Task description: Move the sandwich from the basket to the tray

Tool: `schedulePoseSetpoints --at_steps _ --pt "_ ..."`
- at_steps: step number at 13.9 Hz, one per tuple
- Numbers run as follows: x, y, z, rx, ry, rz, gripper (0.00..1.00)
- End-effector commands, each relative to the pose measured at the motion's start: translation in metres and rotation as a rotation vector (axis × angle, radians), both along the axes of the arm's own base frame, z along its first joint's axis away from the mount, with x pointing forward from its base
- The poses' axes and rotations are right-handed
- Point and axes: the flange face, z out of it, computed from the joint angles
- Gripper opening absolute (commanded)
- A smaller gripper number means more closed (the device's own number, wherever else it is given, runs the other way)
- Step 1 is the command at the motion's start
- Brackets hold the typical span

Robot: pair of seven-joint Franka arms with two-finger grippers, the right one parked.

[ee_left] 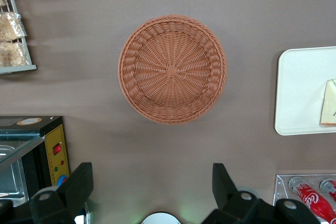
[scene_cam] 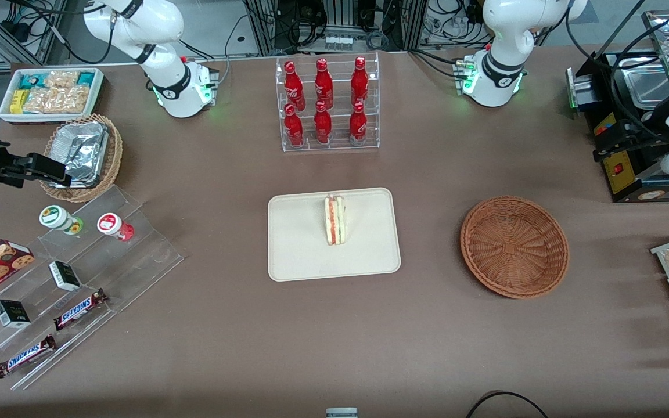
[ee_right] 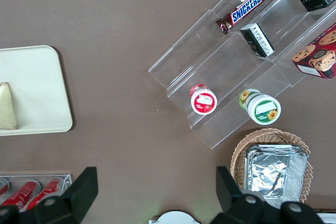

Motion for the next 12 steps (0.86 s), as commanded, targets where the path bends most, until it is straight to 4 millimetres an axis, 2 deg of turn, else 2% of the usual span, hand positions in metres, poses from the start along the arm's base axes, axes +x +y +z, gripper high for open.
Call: schedulePoseSetpoints --at_steps 1,3,4,5,6,8,11,12 --pt "-0.004 -0.016 0.003 -0.009 0.006 -0.052 1.00" --pt "-0.003 -0.022 0.004 0.001 -0.005 -0.055 1.00" --pt "-0.005 -0.031 0.005 0.008 -0.007 -0.070 1.00" --pt "-0.005 -0.022 0.007 0.020 -0.013 -0.054 1.00" --pt "-0.007 -0.027 0.009 0.033 -0.018 -0.066 1.00" --pt "-0.004 -0.015 0.006 0.022 -0.010 -0.040 1.00" --pt "-0.004 -0.015 0.007 0.016 -0.009 -0.048 1.00" --pt "-0.005 -0.009 0.006 0.016 -0.005 -0.040 1.00"
